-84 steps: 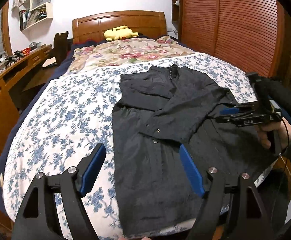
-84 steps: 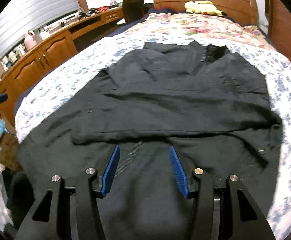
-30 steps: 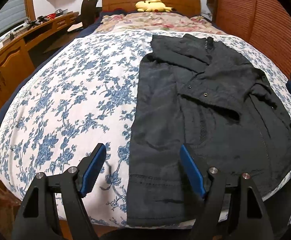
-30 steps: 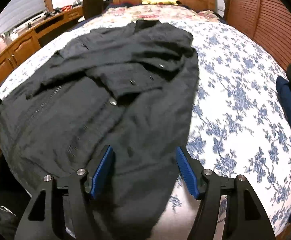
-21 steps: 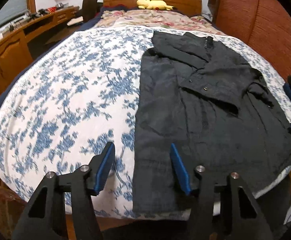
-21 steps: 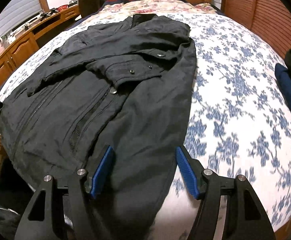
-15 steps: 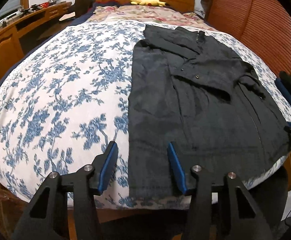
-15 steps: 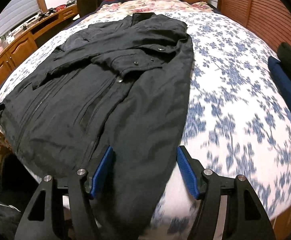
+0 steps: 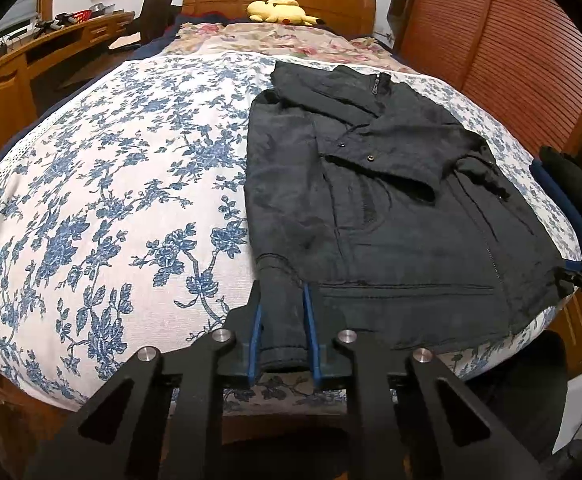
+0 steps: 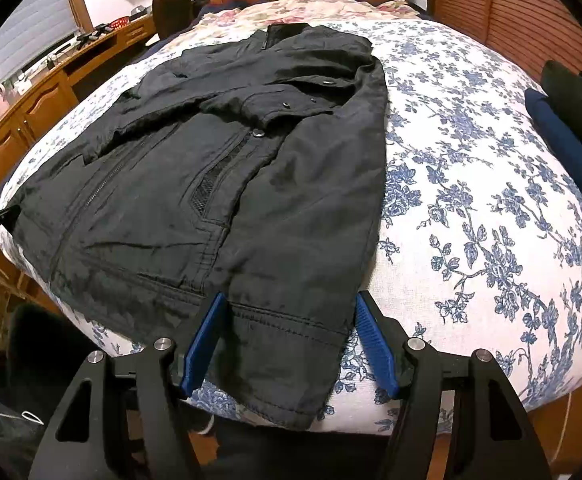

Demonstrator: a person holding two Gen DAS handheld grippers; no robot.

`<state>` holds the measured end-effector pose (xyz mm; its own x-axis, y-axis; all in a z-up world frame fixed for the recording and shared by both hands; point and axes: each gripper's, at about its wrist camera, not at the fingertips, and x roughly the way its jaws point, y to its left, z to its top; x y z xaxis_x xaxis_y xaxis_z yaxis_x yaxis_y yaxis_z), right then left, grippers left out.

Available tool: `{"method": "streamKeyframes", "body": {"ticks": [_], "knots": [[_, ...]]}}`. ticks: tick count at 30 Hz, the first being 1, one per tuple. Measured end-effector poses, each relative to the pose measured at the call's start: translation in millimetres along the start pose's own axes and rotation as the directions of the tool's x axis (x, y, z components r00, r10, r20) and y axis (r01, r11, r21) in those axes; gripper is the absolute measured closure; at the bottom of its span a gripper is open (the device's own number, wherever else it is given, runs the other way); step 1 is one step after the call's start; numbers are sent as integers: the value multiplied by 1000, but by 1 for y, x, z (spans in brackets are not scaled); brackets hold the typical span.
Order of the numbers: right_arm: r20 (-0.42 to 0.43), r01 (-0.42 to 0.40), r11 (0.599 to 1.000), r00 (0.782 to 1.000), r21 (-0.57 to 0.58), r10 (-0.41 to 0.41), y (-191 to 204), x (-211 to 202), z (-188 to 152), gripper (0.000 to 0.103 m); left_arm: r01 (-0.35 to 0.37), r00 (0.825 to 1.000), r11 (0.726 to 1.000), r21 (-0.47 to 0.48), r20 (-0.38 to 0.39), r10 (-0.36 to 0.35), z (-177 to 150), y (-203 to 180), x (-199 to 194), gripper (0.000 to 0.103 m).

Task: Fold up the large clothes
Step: 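Grasp the jacket hem with the left tool while the right tool grasps the hem too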

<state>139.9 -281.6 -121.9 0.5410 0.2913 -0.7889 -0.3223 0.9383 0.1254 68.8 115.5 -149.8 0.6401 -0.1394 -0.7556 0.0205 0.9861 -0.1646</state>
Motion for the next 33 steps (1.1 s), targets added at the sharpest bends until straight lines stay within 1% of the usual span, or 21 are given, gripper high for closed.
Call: {"method": "streamKeyframes", "body": {"ticks": [5, 12, 13, 14, 15, 17, 18, 21, 23, 28, 33], "knots": [[-2, 16, 1000, 1000, -19, -16, 6, -3, -6, 36, -17, 1000, 1000, 14, -20, 18, -2, 1, 5, 84], [-9, 49, 998, 999, -48, -49, 14, 0, -8, 36, -7, 1000, 1000, 12, -19, 7, -4, 5, 6, 85], [-9, 47, 998, 999, -50, -47, 14, 1, -8, 38, -8, 1000, 1000, 11, -19, 8, -3, 3, 5, 89], [-9, 41, 998, 999, -54, -41, 14, 1, -6, 49, -9, 1000, 1000, 12, -16, 9, -1, 2, 3, 91], [-8, 24, 998, 1000, -53, -25, 14, 0, -4, 64, -12, 1000, 1000, 18, -5, 12, 1, -1, 0, 94], [2, -27, 999, 1000, -43, 27, 11, -3, 1, 79, -9, 1000, 999, 32, 30, 9, 8, -6, -12, 96], [15, -39, 998, 999, -43, 39, 11, -6, 3, 84, -2, 999, 999, 38, 51, 0, 12, -9, -20, 96], [70, -77, 996, 994, -33, 79, 8, -16, 12, 90, 23, 994, 998, 57, 107, -29, 26, -18, -42, 97], [114, -101, 995, 988, -20, 102, 4, -27, 18, 91, 25, 990, 997, 74, 135, -35, 33, -24, -54, 97], [229, -129, 992, 965, -10, 128, -3, -64, 37, 92, 29, 978, 993, 117, 202, -52, 50, -42, -82, 98], [323, -148, 989, 936, -1, 140, -10, -103, 41, 93, 37, 961, 990, 137, 265, -73, 58, -52, -111, 98]]}}
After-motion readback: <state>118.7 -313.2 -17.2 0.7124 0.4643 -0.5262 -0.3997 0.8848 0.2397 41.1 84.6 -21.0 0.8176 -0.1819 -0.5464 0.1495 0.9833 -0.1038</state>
